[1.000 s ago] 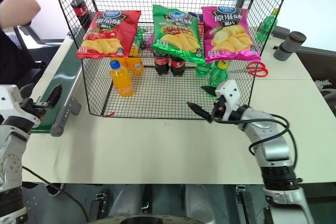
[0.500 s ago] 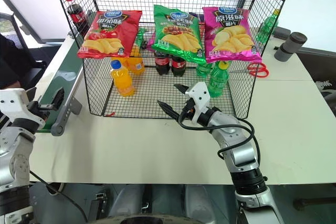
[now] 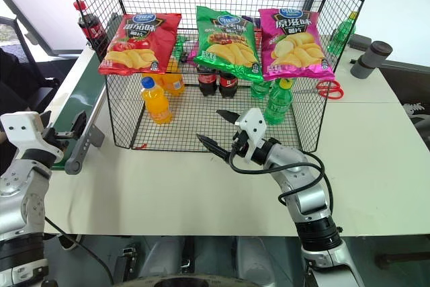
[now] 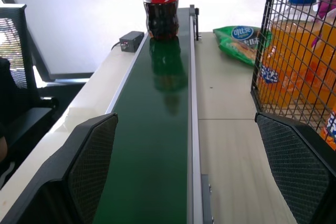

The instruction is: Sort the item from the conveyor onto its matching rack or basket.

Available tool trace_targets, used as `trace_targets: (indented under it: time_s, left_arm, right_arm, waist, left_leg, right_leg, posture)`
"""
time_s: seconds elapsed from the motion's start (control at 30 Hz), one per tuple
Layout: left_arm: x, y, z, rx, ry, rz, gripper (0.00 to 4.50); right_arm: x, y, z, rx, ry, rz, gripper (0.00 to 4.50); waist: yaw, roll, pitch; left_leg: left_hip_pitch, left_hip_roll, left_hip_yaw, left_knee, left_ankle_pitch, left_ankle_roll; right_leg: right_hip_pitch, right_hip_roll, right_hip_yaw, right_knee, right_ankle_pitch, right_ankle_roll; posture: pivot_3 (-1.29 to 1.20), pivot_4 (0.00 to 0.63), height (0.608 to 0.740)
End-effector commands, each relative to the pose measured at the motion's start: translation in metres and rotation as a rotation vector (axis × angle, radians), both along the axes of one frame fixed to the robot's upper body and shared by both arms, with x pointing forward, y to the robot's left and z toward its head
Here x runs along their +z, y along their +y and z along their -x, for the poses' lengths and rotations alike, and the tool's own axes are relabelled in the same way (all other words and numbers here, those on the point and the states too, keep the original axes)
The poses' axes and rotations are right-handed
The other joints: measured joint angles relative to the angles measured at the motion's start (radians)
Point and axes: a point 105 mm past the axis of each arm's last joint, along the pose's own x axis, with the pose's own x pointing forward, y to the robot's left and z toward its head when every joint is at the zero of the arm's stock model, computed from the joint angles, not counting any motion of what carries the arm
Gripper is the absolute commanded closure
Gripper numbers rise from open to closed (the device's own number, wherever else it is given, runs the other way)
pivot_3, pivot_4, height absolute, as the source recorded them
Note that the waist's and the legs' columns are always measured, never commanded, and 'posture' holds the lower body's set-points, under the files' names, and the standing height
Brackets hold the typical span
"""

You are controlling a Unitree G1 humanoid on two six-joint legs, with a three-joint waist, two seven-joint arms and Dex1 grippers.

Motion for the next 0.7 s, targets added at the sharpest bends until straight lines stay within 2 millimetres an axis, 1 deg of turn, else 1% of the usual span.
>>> trace_targets:
  time_s: [0.03, 0.17, 0.3, 0.43, 0.5, 0.57, 0.7]
  left_arm:
    - [0.014, -0.004, -0.001, -0.011, -0.043, -0.034, 0.0]
    - [0.015, -0.003, 0.001, -0.01, -0.042, -0.032, 0.0]
    - [0.014, -0.001, 0.0, -0.012, -0.036, -0.033, 0.0]
    - [0.014, -0.003, -0.004, -0.024, -0.035, -0.023, 0.0]
    - [0.012, -0.004, -0.006, -0.032, -0.028, -0.021, 0.0]
    - [0.01, -0.005, -0.007, -0.039, -0.02, -0.017, 0.0]
    - [0.005, -0.007, -0.009, -0.045, 0.001, -0.018, 0.0]
  right_arm:
    - [0.014, -0.004, -0.001, 0.01, -0.06, 0.002, 0.11]
    - [0.014, -0.009, -0.005, -0.022, -0.047, 0.002, 0.11]
    - [0.01, -0.005, -0.003, -0.016, -0.039, 0.017, 0.11]
    - [0.013, -0.001, -0.001, -0.019, -0.064, 0.024, 0.11]
    - [0.013, 0.0, -0.001, -0.001, -0.047, 0.01, 0.11]
    - [0.01, -0.004, -0.006, -0.035, -0.034, 0.02, 0.11]
    - [0.003, -0.006, -0.01, -0.038, 0.0, 0.048, 0.11]
  waist:
    - [0.0, 0.0, 0.0]
    - [-0.001, 0.0, 0.0]
    - [0.0, 0.0, 0.0]
    - [0.0, 0.0, 0.0]
    - [0.0, 0.0, 0.0]
    - [0.0, 0.0, 0.0]
    - [-0.001, 0.0, 0.0]
  left_leg:
    - [0.0, 0.0, 0.0, 0.0, 0.0, 0.0]
    - [0.0, 0.0, 0.0, 0.0, 0.0, 0.0]
    - [0.0, 0.0, 0.0, 0.0, 0.0, 0.0]
    - [0.0, 0.0, 0.0, 0.0, 0.0, 0.0]
    - [0.0, 0.0, 0.0, 0.0, 0.0, 0.0]
    - [0.0, 0.0, 0.0, 0.0, 0.0, 0.0]
    - [0.0, 0.0, 0.0, 0.0, 0.0, 0.0]
  right_leg:
    - [0.0, 0.0, 0.0, 0.0, 0.0, 0.0]
    - [0.0, 0.0, 0.0, 0.0, 0.0, 0.0]
    - [0.0, 0.0, 0.0, 0.0, 0.0, 0.0]
    - [0.0, 0.0, 0.0, 0.0, 0.0, 0.0]
    - [0.0, 0.0, 0.0, 0.0, 0.0, 0.0]
    - [0.0, 0.0, 0.0, 0.0, 0.0, 0.0]
    - [0.0, 0.0, 0.0, 0.0, 0.0, 0.0]
  posture:
    - [0.0, 0.15, 0.734]
    - [0.0, 0.15, 0.734]
    - [0.0, 0.15, 0.734]
    - [0.0, 0.15, 0.734]
    - [0.0, 0.15, 0.734]
    - [0.0, 0.15, 0.734]
    - [0.0, 0.15, 0.734]
